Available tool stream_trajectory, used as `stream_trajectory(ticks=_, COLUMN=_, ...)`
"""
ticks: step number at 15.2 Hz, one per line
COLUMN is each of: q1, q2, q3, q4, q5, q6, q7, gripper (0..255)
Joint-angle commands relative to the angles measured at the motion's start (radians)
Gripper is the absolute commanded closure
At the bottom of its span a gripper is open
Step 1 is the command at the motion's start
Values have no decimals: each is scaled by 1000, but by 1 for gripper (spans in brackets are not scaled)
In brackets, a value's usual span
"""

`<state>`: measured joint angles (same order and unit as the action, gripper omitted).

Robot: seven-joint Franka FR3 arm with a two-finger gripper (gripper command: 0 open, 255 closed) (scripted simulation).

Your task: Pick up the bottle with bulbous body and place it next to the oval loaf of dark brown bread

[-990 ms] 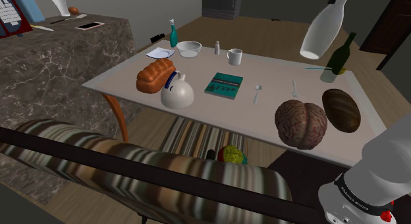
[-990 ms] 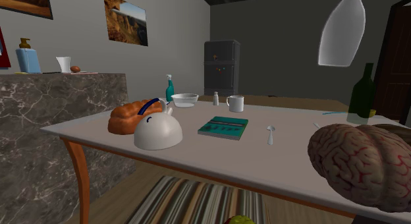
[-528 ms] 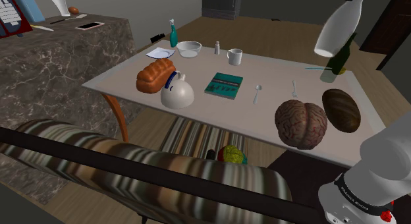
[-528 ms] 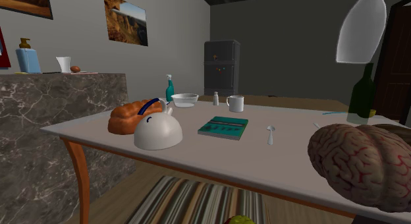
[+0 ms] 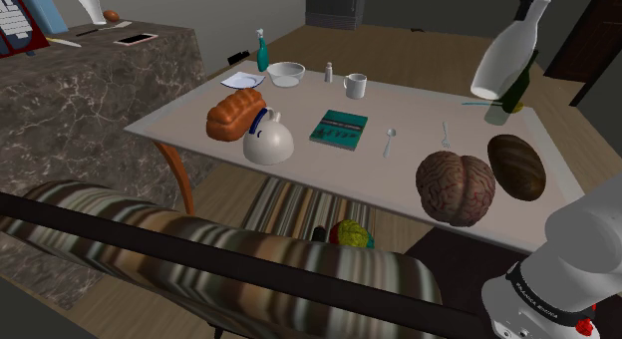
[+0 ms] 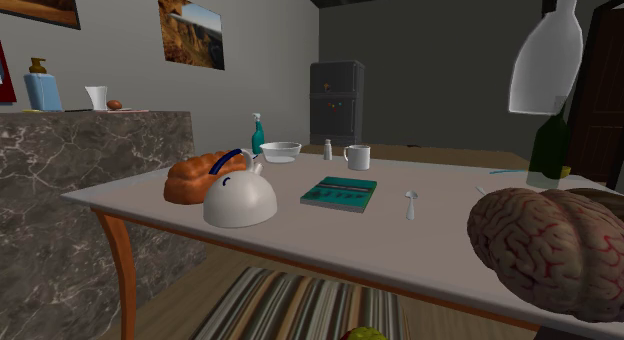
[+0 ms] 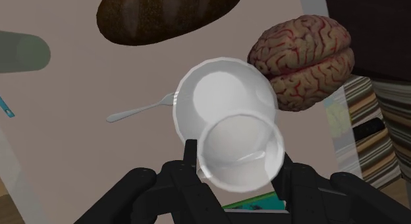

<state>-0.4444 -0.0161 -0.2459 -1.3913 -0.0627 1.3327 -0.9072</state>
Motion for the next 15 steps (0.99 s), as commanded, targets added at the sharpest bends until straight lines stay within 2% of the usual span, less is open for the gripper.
stream_trajectory(ticks=1, q1=1, q2=-15, q3=2, q4=-48, q5=-3, q6=34, q7=5, gripper=255)
stream_trajectory(ticks=15, q1=4, q2=-84, q3=6, q4=-322, q5=-18, q6=239, q7=27, gripper=255)
